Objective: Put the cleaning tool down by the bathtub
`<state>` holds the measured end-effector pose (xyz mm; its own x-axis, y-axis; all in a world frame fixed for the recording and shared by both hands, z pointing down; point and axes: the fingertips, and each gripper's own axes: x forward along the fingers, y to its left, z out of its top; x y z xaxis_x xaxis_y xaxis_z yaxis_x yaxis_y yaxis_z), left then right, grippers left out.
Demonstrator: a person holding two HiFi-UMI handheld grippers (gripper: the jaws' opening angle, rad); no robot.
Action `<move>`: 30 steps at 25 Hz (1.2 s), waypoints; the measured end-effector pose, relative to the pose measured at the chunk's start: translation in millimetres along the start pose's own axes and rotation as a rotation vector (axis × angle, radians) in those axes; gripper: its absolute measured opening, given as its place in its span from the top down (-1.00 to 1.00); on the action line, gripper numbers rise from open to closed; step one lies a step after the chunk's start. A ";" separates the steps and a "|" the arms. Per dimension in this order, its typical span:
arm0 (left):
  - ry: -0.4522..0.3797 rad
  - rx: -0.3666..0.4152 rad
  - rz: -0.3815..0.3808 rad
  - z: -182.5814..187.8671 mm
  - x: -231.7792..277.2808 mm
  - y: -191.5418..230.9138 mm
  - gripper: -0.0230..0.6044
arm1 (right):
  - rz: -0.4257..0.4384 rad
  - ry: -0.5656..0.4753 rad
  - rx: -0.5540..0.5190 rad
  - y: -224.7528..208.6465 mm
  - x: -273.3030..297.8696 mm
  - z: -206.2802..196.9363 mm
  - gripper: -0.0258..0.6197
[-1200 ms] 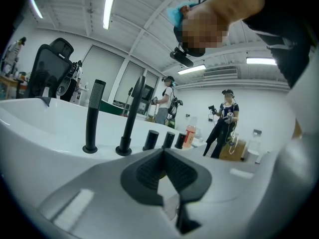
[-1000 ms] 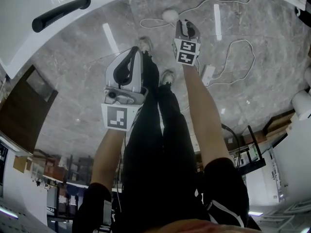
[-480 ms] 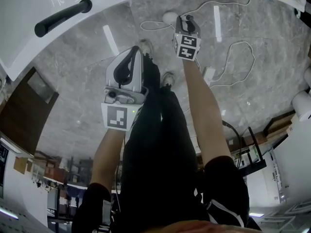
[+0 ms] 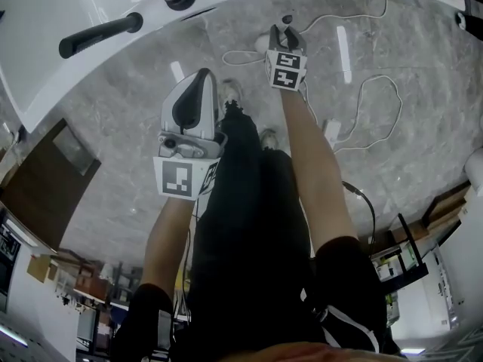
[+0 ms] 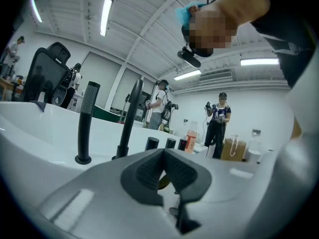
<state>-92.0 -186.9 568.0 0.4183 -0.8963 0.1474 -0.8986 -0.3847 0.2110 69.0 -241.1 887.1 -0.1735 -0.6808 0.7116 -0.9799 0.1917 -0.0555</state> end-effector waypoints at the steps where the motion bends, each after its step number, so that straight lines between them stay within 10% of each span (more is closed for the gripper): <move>1: -0.008 -0.001 -0.001 -1.2 0.4 -1.5 0.90 | 0.001 -0.012 -0.001 -1.6 0.9 1.1 0.62; 30: -0.068 0.009 0.004 -26.4 6.7 6.9 0.90 | 0.016 -0.129 -0.023 1.5 43.5 22.8 0.61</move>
<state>-91.8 -189.8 596.0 0.4051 -0.9106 0.0821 -0.9014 -0.3827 0.2023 57.8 -286.5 902.1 -0.2014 -0.7627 0.6146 -0.9747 0.2180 -0.0488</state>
